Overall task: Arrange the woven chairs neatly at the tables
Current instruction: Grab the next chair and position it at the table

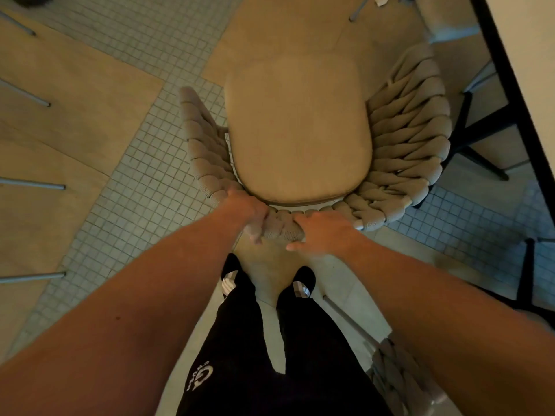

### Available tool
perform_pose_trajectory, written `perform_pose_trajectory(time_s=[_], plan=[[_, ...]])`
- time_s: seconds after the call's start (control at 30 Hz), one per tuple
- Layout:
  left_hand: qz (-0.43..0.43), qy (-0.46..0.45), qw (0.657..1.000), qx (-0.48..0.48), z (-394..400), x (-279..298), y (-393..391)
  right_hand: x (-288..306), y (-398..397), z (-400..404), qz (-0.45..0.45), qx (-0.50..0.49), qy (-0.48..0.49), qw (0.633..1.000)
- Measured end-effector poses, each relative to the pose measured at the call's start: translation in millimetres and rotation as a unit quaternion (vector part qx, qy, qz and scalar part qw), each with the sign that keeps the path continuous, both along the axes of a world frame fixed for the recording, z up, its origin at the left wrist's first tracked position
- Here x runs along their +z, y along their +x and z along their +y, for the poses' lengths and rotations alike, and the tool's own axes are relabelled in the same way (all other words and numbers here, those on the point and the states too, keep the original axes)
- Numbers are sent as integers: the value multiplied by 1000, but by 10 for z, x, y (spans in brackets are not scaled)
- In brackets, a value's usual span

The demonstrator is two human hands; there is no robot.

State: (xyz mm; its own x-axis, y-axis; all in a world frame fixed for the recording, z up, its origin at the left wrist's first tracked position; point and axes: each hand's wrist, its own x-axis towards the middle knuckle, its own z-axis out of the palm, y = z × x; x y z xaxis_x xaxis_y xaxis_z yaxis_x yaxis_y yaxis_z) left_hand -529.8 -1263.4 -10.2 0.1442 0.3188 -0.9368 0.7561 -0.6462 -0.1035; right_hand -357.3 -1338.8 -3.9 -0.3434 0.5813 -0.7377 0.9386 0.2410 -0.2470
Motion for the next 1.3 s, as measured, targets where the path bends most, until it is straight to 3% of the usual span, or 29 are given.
perform_pose_trajectory(time_s=[0.23,0.4,0.53,0.73,1.07,1.3], plan=[[-181,45,972,145,-567,-13,549,-49,736,69,-79,31,-21,996],[-239,97,952,167,-710,-7,797,-76,996,85,-125,47,-17,991],[-289,104,945,117,-678,16,807,-102,990,41,-126,59,9,990],[-294,82,952,21,-544,29,633,50,770,-11,-134,37,10,990],[-220,68,964,-130,-150,50,-89,21,-138,-103,-84,-128,-47,987],[-184,115,967,-132,173,22,-595,-34,-738,48,-46,-179,-52,981]])
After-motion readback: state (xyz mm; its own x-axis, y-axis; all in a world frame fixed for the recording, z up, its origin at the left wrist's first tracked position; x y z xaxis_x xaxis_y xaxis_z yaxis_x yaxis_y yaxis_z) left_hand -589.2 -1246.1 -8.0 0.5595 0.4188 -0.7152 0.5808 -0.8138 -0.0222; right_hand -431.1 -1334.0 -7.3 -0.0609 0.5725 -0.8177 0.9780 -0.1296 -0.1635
